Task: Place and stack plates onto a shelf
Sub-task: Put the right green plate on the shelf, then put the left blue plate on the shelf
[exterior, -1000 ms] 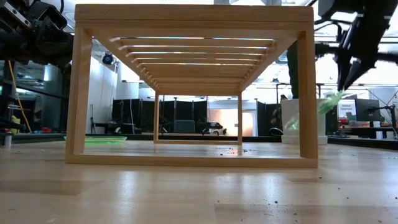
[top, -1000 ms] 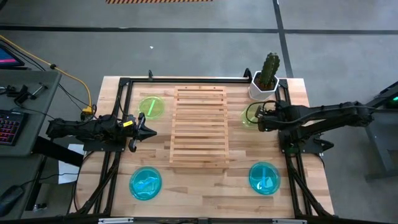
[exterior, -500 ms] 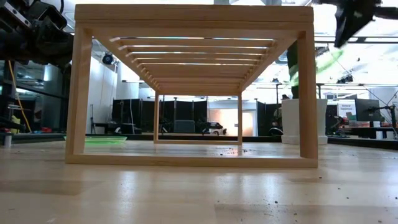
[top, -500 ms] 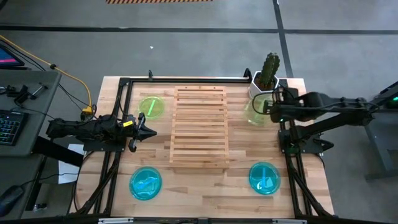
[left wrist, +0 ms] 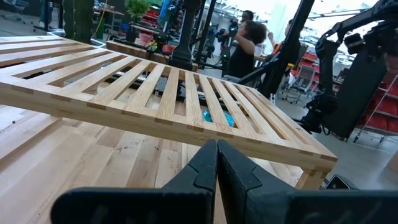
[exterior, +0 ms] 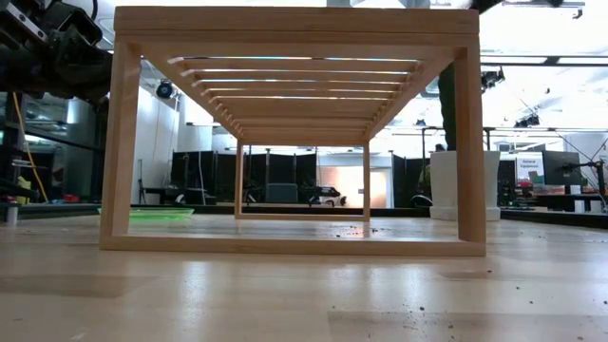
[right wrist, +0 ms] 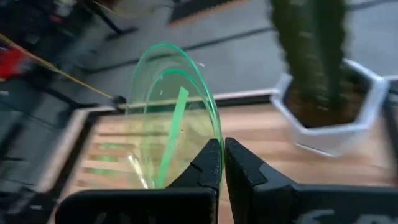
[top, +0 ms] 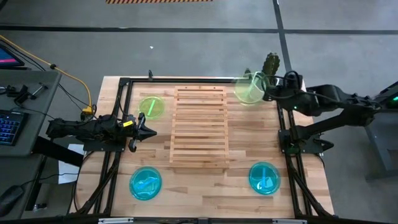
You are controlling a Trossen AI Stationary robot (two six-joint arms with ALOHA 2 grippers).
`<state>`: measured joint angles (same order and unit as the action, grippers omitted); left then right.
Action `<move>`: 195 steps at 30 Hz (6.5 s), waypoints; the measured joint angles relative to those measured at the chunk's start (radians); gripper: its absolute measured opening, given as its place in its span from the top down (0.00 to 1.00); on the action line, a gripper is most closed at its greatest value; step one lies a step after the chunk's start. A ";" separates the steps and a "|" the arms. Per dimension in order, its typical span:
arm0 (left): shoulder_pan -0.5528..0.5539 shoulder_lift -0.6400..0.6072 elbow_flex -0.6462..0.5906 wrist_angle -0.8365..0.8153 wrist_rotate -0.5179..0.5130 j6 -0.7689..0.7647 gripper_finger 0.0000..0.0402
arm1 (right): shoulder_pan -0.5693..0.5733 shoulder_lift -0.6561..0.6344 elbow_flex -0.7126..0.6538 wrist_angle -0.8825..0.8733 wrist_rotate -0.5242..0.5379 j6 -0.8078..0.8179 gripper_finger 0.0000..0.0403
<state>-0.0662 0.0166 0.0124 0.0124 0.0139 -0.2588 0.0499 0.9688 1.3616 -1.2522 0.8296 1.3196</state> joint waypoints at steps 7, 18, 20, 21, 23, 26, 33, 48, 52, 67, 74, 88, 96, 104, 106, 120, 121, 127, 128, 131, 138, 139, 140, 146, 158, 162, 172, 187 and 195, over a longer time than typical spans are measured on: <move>0.000 0.000 0.000 0.000 0.000 0.000 0.99 | -0.095 0.031 -0.097 0.415 -0.168 -0.246 1.00; 0.000 0.000 0.000 0.000 0.000 0.000 0.99 | -0.345 0.281 -0.148 0.862 -0.737 -0.465 1.00; 0.000 0.000 0.000 0.000 0.000 0.000 0.99 | -0.391 0.336 -0.148 0.885 -0.853 -0.490 1.00; 0.000 0.000 0.000 0.000 0.000 0.000 0.99 | -0.413 0.361 -0.148 0.891 -0.901 -0.502 1.00; 0.000 0.000 0.000 0.000 0.000 0.000 0.99 | -0.456 0.406 -0.148 0.890 -0.979 -0.526 1.00; 0.000 0.000 0.000 0.000 0.000 0.000 0.99 | -0.517 0.458 -0.149 0.890 -1.062 -0.552 1.00; 0.000 0.000 0.000 0.000 0.000 0.000 0.99 | -0.624 0.504 -0.149 0.888 -1.211 -0.606 1.00; 0.000 0.000 0.000 0.000 0.000 0.000 0.99 | -0.728 0.450 -0.149 0.770 -1.311 -0.721 1.00; 0.000 0.000 0.000 0.000 0.000 0.000 0.99 | -0.697 0.485 -0.149 0.869 -1.309 -0.661 1.00; 0.000 0.000 0.000 0.000 0.000 0.000 0.99 | -0.656 0.613 -0.149 0.969 -1.296 -0.576 1.00; 0.000 0.000 0.000 0.000 0.000 0.000 0.99 | -0.658 0.613 -0.149 0.964 -1.273 -0.575 1.00; 0.000 0.000 0.000 0.000 0.000 0.000 0.99 | -0.658 0.613 -0.149 0.974 -1.260 -0.576 0.98; 0.000 0.000 0.000 0.000 0.000 0.000 0.99 | -0.662 0.613 -0.148 0.974 -1.239 -0.581 0.75; 0.000 0.000 0.000 0.000 0.000 0.000 0.99 | -0.763 0.530 -0.071 0.818 -1.246 -0.692 0.62; 0.000 0.000 0.000 0.000 0.000 0.000 0.99 | -0.780 0.468 -0.066 0.786 -1.239 -0.729 0.62; 0.000 0.000 0.000 0.000 0.000 0.000 0.99 | -0.386 0.044 -0.066 0.475 -0.794 -0.819 0.62; 0.000 0.000 0.000 0.002 0.000 0.000 0.99 | -0.348 0.028 -0.066 0.461 -0.756 -0.800 0.62; 0.000 0.000 0.000 0.308 -0.011 -0.175 0.99 | -0.172 -0.010 -0.067 0.409 -0.570 -0.718 0.62; 0.000 0.000 0.000 0.375 -0.012 -0.214 0.99 | -0.154 -0.010 -0.067 0.410 -0.542 -0.710 0.62; 0.000 0.000 0.001 0.579 -0.083 -0.257 0.99 | -0.121 -0.006 -0.067 0.410 -0.489 -0.691 0.62; 0.000 0.108 0.164 0.484 -0.289 -0.233 0.99 | -0.110 -0.001 -0.067 0.412 -0.488 -0.655 0.62; 0.000 0.153 0.216 0.407 -0.277 -0.240 0.99 | -0.110 -0.001 -0.067 0.412 -0.488 -0.651 0.62; 0.000 0.203 0.273 0.319 -0.259 -0.242 0.99 | -0.110 0.000 -0.067 0.412 -0.488 -0.646 0.62; 0.000 0.478 0.669 -0.340 -0.112 -0.081 0.99 | -0.111 -0.001 -0.067 0.414 -0.488 -0.646 0.62; -0.022 0.733 0.815 -0.956 0.218 -0.286 0.86 | -0.111 -0.001 -0.067 0.411 -0.488 -0.650 0.62; -0.075 0.792 0.717 -0.927 0.278 -0.304 0.71 | -0.111 -0.001 -0.067 0.406 -0.488 -0.650 0.62; -0.279 0.959 0.512 -0.642 0.333 -0.214 0.52 | -0.111 -0.001 -0.068 0.358 -0.489 -0.647 0.62; -0.389 1.237 0.462 -0.443 0.224 -0.262 0.52 | -0.111 -0.001 -0.068 0.349 -0.491 -0.673 0.62; -0.403 1.307 0.468 -0.409 0.242 -0.248 0.53 | -0.111 -0.001 -0.068 0.340 -0.492 -0.673 0.62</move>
<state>-0.4691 1.3240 0.4801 -0.3962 0.2558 -0.5068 -0.0608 0.9680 1.2934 -0.9125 0.3374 0.6468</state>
